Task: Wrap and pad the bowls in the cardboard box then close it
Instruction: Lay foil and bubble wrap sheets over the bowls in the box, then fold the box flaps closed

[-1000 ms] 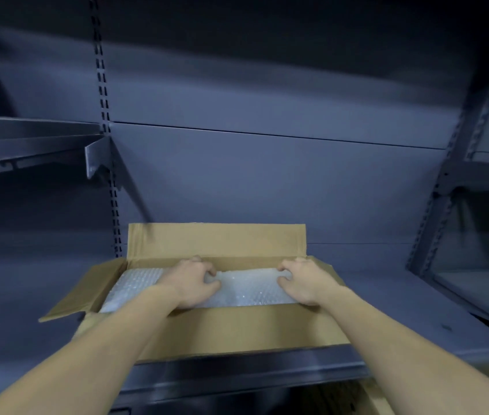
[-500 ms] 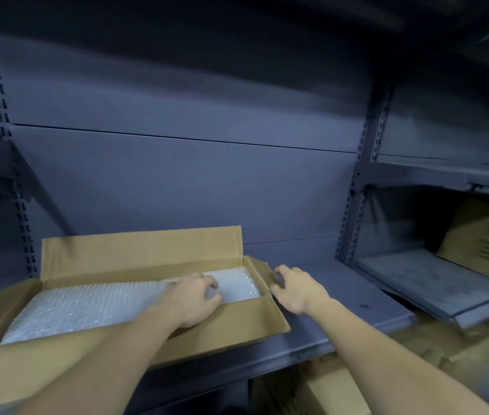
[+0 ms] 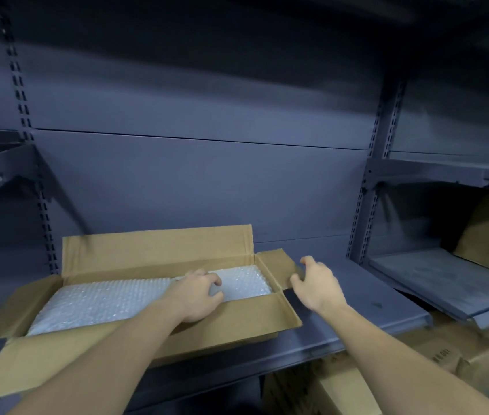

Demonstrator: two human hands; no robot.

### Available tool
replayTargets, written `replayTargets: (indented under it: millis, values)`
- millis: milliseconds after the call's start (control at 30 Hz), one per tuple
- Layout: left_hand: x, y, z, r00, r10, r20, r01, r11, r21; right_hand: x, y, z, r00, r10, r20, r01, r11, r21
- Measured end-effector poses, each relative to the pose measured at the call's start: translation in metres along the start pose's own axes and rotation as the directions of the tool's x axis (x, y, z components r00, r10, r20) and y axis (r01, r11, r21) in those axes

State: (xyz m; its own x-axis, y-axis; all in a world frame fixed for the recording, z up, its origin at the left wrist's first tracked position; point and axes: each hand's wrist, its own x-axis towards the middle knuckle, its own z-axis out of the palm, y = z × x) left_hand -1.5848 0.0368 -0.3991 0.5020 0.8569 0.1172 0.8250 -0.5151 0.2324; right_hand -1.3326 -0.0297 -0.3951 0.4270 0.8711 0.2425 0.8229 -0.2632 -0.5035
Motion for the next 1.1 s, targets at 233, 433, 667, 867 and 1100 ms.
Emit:
replayTargets:
  millis: [233, 433, 667, 867, 1100]
  values:
    - [-0.015, -0.011, 0.000, 0.999, -0.031, -0.009, 0.031, 0.999, -0.011, -0.013, -0.031, 0.003, 0.934, -0.256, -0.248, 0.313, 0.922, 0.227]
    - [-0.030, -0.039, -0.013, 0.995, -0.095, -0.006, 0.095, 0.995, 0.012, -0.023, -0.066, 0.027, 0.910, -0.407, -0.074, 0.411, 0.871, 0.269]
    - [-0.044, -0.065, -0.018, 0.984, -0.180, -0.004, 0.180, 0.984, -0.019, -0.022, -0.072, 0.051, 0.933, -0.355, 0.052, 0.349, 0.932, 0.102]
    - [-0.044, -0.070, -0.011, 0.985, -0.170, -0.030, 0.168, 0.985, -0.044, -0.025, -0.069, 0.059, 0.932, -0.335, 0.140, 0.341, 0.940, -0.019]
    - [-0.047, -0.070, -0.014, 0.985, -0.170, -0.030, 0.168, 0.983, -0.073, -0.021, -0.073, 0.056, 0.935, -0.285, 0.210, 0.292, 0.956, -0.001]
